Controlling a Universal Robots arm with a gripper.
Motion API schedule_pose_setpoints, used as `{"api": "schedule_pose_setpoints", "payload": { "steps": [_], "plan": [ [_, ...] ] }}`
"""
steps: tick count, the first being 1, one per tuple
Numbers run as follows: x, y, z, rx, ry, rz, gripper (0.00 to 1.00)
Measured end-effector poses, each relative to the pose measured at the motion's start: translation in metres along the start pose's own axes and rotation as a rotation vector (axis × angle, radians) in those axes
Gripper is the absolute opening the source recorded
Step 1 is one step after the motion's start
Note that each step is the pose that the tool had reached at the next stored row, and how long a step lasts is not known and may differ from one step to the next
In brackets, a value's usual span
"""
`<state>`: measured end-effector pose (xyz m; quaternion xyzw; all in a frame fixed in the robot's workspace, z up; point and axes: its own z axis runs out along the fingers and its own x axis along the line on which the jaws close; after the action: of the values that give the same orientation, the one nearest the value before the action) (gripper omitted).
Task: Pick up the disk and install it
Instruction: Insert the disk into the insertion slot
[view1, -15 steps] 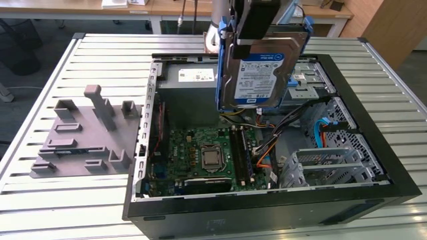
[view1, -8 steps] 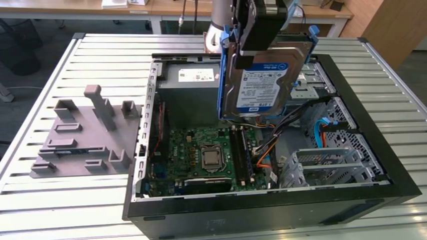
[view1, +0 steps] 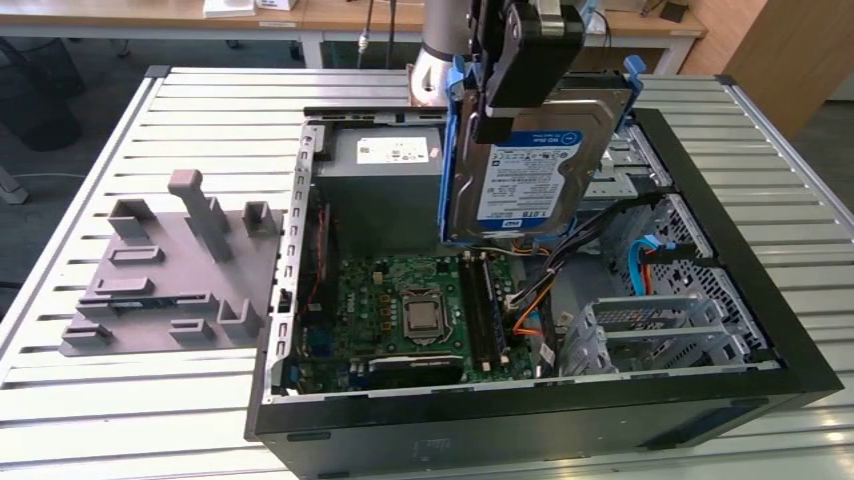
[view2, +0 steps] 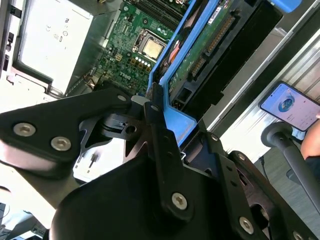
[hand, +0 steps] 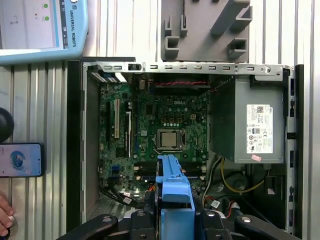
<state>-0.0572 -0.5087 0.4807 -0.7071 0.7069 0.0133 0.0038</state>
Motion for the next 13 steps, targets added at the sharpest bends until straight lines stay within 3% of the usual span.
{"api": "schedule_pose_setpoints", "payload": {
  "steps": [9, 13],
  "plan": [
    [0.0, -0.0002, 0.0, 0.0, 0.0, 0.0, 0.36],
    [0.0005, -0.0054, -0.0001, 0.0, 0.0, 0.0, 0.36]
  ]
}}
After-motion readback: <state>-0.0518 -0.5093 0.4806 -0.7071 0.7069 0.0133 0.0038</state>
